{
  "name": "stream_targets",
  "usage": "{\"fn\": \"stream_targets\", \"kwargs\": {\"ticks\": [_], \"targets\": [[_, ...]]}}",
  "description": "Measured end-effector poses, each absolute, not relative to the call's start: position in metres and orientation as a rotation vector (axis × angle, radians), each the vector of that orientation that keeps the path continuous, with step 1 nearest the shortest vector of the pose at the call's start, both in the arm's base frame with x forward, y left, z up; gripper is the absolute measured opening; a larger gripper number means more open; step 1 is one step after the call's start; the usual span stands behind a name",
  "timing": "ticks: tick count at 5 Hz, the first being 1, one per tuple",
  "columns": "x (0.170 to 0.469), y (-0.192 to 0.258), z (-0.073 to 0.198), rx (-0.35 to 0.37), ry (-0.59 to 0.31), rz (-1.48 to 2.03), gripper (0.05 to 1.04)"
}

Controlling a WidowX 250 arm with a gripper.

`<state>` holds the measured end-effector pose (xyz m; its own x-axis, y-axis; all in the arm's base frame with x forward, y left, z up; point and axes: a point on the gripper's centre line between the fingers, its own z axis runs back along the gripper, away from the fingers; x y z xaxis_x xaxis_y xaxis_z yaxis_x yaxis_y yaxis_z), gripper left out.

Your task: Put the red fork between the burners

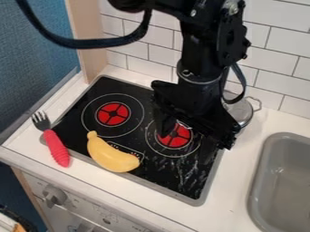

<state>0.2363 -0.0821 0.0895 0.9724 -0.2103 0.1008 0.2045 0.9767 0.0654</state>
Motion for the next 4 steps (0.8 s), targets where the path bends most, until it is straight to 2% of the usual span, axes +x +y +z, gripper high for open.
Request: {"fn": "stream_targets", "kwargs": {"ticks": [1, 2, 4], "targets": [[0.233, -0.080, 0.082, 0.063, -0.075, -0.207, 0.999], [0.234, -0.040, 0.076, 0.086, -0.039, -0.052, 0.999], [0.214, 0.058, 0.070, 0.133, -0.013, 0.429, 0.999]]}}
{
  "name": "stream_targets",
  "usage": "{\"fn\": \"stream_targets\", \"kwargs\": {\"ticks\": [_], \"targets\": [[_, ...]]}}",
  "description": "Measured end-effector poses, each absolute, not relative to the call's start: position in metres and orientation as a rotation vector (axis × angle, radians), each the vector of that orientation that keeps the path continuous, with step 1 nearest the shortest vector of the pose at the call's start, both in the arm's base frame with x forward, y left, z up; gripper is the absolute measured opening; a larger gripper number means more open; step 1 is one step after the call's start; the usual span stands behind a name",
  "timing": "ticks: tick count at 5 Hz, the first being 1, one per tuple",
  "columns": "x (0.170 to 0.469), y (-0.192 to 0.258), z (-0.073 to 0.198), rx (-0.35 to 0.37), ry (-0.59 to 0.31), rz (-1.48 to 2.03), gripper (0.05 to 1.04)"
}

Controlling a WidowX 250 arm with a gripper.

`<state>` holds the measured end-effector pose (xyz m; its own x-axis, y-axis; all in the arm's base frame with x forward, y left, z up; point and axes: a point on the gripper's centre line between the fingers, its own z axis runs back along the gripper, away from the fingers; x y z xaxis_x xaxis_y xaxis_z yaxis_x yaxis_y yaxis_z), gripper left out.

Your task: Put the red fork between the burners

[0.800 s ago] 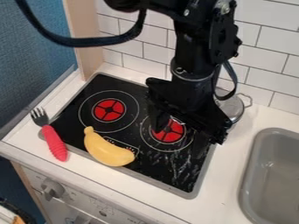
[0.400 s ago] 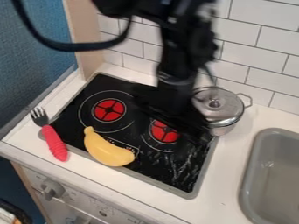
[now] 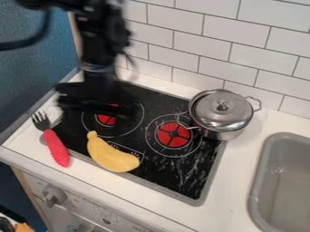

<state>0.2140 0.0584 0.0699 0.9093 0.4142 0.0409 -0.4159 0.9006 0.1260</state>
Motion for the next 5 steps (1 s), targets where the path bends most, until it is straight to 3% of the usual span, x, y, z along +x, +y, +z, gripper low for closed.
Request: {"fn": "stream_targets", "kwargs": {"ticks": [2, 3, 4, 5], "targets": [[0.205, 0.128, 0.047, 0.134, -0.004, 0.855, 0.999], [0.202, 0.147, 0.036, 0.214, -0.012, 1.015, 0.999], [0.211, 0.154, 0.029, 0.221, -0.105, 1.069, 0.999], [0.217, 0.155, 0.012, 0.210, -0.113, 1.069, 0.999]]}}
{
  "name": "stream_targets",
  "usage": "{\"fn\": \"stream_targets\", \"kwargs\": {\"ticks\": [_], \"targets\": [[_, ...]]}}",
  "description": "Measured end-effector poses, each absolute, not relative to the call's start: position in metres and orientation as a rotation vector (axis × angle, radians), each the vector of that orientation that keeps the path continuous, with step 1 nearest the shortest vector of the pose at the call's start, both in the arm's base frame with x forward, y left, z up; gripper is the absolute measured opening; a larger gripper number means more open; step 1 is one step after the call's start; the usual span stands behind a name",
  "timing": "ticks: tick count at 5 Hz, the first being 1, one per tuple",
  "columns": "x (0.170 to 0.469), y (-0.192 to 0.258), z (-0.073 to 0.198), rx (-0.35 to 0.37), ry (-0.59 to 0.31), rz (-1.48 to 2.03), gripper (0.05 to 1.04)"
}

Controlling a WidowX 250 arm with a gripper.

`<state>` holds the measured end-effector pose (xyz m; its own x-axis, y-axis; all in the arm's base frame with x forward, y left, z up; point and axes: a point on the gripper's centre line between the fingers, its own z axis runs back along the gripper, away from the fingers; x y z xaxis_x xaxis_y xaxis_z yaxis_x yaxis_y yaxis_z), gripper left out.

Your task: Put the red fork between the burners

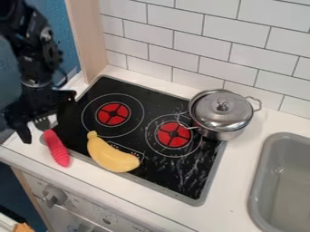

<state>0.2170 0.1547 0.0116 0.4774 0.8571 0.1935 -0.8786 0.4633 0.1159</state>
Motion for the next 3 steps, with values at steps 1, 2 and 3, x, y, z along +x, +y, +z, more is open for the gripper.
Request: {"fn": "stream_targets", "kwargs": {"ticks": [1, 2, 3], "targets": [[0.221, 0.156, -0.003, 0.176, -0.120, 1.046, 0.999], [0.222, 0.163, -0.012, 0.113, -0.148, 1.049, 0.999], [0.218, 0.165, -0.015, 0.049, -0.206, 1.087, 0.964]]}}
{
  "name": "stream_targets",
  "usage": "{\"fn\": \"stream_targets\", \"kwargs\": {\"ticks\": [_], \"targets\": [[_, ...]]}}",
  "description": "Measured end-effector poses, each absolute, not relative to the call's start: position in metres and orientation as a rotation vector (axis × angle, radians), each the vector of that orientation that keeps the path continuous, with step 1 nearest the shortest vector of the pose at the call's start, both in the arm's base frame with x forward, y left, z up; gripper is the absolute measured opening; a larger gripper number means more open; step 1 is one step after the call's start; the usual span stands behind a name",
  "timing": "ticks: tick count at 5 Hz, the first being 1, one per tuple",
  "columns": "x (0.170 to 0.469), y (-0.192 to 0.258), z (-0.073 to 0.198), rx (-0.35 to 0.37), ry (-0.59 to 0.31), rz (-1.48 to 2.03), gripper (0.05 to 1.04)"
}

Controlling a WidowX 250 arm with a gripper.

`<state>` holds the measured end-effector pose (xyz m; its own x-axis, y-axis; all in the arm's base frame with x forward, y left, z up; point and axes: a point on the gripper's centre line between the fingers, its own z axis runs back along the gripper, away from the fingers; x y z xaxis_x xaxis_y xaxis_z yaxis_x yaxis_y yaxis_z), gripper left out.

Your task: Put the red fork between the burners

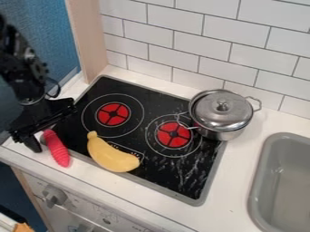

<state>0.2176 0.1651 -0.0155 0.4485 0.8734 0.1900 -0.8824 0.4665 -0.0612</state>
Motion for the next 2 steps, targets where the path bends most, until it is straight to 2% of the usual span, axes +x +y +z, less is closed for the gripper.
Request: {"fn": "stream_targets", "kwargs": {"ticks": [1, 2], "targets": [[0.2171, 0.1630, -0.0174, 0.038, -0.206, 1.082, 0.750], [0.2148, 0.1625, -0.0174, 0.038, -0.191, 1.082, 0.615]]}}
